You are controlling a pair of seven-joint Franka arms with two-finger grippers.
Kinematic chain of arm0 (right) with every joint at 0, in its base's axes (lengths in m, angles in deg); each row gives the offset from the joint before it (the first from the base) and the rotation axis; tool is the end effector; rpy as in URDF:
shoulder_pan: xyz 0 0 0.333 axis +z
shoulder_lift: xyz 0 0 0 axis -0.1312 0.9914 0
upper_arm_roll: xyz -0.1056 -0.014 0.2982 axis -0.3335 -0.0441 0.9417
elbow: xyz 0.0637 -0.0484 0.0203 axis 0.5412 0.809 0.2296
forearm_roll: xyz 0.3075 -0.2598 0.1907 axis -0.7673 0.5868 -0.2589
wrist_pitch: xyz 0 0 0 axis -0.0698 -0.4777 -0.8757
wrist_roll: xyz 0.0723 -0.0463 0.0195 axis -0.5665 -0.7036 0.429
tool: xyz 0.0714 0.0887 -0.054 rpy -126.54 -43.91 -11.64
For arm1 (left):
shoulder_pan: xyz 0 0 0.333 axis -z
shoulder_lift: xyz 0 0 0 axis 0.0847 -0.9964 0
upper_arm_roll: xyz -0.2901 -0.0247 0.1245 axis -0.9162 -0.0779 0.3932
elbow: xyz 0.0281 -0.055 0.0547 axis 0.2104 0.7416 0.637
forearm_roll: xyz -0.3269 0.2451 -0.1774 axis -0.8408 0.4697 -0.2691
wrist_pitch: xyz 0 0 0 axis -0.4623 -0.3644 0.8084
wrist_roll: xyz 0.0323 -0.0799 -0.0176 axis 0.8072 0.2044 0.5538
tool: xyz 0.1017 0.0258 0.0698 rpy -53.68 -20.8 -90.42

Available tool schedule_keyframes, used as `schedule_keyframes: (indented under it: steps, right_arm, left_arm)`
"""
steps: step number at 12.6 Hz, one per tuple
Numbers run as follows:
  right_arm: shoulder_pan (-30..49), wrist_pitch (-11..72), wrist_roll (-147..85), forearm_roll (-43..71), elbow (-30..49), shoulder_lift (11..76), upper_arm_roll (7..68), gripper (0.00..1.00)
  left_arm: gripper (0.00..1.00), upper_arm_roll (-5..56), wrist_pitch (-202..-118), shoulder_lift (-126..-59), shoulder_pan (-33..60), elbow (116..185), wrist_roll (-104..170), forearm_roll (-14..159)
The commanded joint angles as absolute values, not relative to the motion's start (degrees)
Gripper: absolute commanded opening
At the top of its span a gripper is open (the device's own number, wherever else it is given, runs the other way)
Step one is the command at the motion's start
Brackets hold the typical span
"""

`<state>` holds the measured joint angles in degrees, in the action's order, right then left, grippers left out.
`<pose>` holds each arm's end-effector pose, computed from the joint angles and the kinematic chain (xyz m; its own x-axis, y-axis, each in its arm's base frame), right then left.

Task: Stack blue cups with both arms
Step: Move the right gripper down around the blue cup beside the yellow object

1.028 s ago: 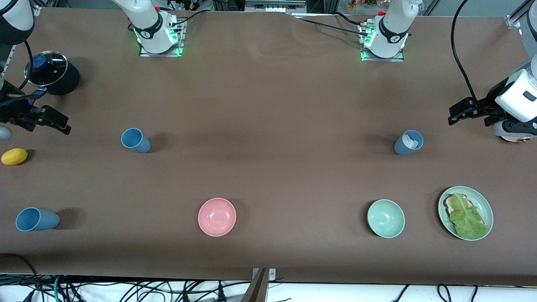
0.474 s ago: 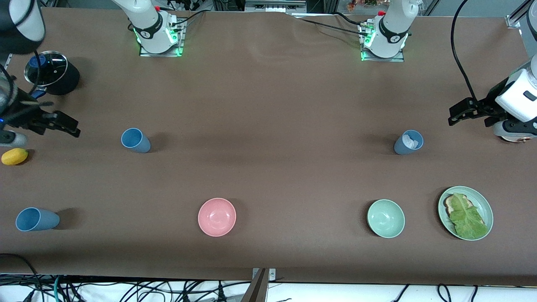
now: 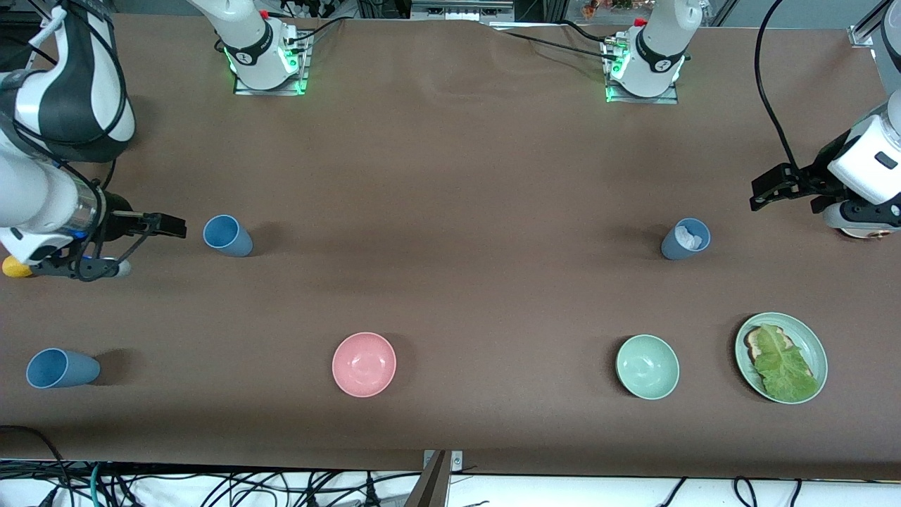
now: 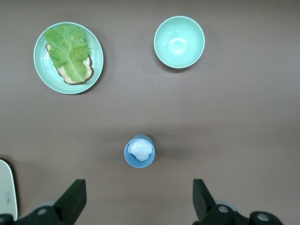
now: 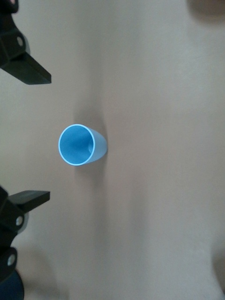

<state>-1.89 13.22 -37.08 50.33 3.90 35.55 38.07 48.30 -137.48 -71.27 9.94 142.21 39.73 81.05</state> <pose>0.6693 0.0140 0.4106 0.9821 -0.0114 -0.1878 -0.0095 -0.9999 0.0114 0.6359 -0.0096 0.5549 0.9996 -0.0213 -0.0176 -0.0212 -0.9998 0.0025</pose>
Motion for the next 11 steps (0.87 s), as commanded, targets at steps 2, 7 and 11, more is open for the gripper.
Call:
schedule_keyframes:
  steps: [2, 7, 11]
  right_arm:
    - [-3.49, 23.45, -31.93, 49.1, 12.71, 35.48, 37.5, 1.0]
    - [-3.67, 31.92, -30.95, 49.1, 22.84, 34.42, 36.36, 1.0]
    - [-3.67, 34.82, -30.95, 49.1, 26.36, 34.16, 36.35, 1.0]
  left_arm:
    - [1.0, 48.69, -137.54, -71.33, 10.13, 141.54, 41.05, 79.94]
    - [1.0, 48.69, -137.54, -71.33, 9.96, 141.54, 41.05, 79.94]
    - [1.0, 48.69, -137.54, -71.33, 10.22, 141.54, 41.05, 79.94]
